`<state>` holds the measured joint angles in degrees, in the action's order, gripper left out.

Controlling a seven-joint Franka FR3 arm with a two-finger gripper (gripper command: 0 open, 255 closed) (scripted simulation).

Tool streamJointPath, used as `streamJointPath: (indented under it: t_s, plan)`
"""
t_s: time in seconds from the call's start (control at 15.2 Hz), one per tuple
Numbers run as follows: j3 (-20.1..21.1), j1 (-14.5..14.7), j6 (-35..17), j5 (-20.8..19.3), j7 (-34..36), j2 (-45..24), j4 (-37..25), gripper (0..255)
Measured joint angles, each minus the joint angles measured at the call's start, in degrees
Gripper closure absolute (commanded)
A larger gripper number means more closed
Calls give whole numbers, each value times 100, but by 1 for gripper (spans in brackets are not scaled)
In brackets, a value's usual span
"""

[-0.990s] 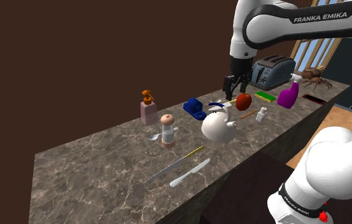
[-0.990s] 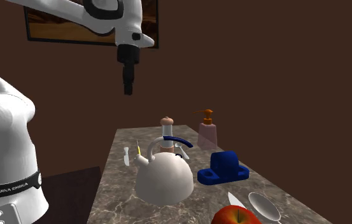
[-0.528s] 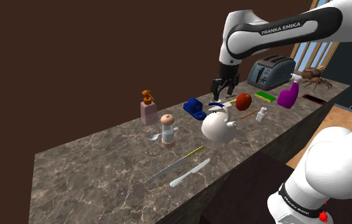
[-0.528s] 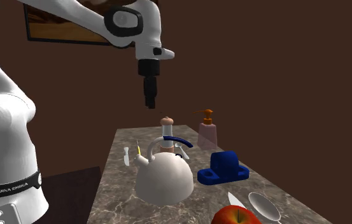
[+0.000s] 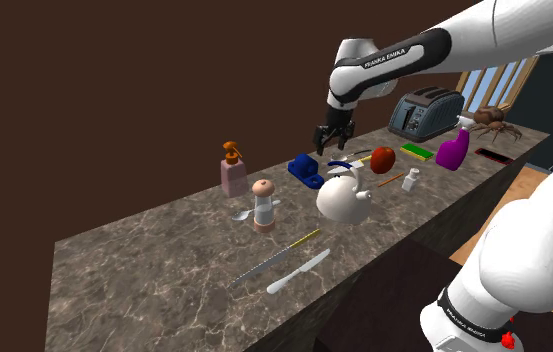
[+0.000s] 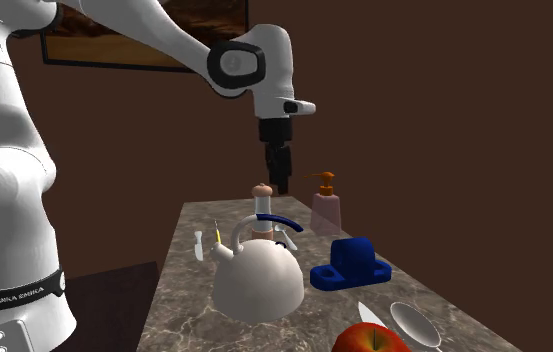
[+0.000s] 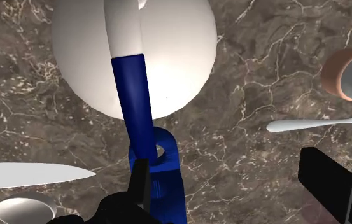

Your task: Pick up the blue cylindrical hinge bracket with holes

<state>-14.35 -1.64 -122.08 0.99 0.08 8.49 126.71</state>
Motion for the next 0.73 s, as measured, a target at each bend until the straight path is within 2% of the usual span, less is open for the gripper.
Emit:
streamJointPath:
  t_s: [0.26,0.73]
  plan:
    - [-136,-37,-483,470,-267,-863,-517,0]
    - [-163,-331,-877,1428,-791,-2382,-1806,0]
